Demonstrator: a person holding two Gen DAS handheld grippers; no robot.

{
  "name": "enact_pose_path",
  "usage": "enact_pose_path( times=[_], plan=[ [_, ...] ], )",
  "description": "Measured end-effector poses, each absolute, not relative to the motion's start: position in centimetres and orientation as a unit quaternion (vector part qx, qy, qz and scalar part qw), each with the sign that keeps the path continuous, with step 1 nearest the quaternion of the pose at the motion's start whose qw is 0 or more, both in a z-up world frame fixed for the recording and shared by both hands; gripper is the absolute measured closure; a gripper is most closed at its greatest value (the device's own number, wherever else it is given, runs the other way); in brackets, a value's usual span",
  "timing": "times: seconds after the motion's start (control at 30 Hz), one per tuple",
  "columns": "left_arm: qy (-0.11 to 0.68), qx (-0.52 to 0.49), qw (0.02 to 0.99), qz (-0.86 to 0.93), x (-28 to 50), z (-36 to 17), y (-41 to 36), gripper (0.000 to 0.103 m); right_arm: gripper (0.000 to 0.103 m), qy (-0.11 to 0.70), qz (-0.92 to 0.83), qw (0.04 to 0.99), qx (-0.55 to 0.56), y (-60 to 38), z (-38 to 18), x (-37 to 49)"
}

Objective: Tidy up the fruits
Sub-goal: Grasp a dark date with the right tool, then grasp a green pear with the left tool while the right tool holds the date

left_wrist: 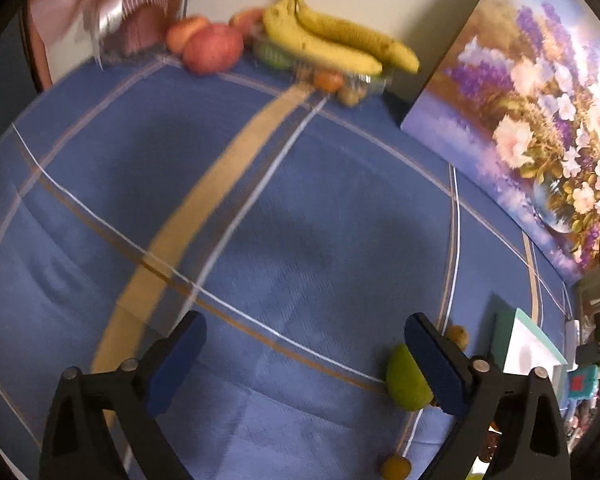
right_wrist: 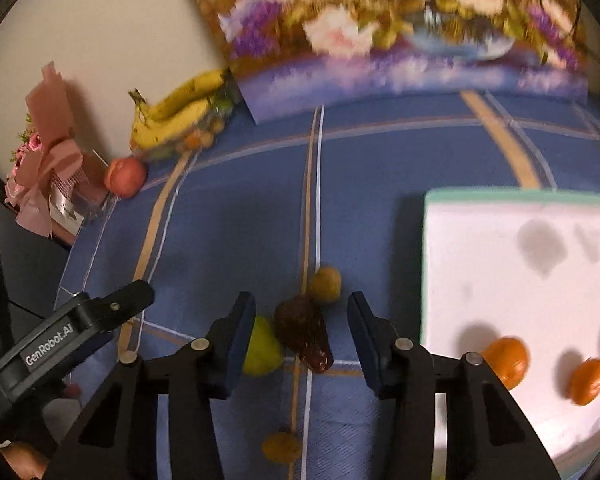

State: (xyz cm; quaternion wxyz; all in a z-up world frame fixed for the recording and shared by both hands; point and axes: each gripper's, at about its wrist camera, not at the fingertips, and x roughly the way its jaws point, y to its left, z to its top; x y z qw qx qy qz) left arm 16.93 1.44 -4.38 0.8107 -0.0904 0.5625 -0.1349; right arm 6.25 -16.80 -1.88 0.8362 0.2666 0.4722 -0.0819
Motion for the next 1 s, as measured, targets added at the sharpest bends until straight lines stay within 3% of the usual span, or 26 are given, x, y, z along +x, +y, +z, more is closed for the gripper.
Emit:
enact_pose_path(
  times=[0.4,0.53,1.0],
  plan=[
    [0.587,-0.108,0.790,-0.139,16.9,-5.8,1.1,0.013,0.061,0.491,-0.071,0.814,0.302,-16.9,-4.6,6.4],
    [0.592,-0.119,0.783,-0.150,16.9,-5.9,1.0,0.016,0.068,0.483,-0.059,0.813,0.320,-17.0,-4.6,6.3],
    [0.601,-0.131,0.765,-0.191,16.4,-5.6,-1.0,0.021,0.070,0.471,-0.070,0.816,0.327,-17.9,-3.3,5.4]
  ],
)
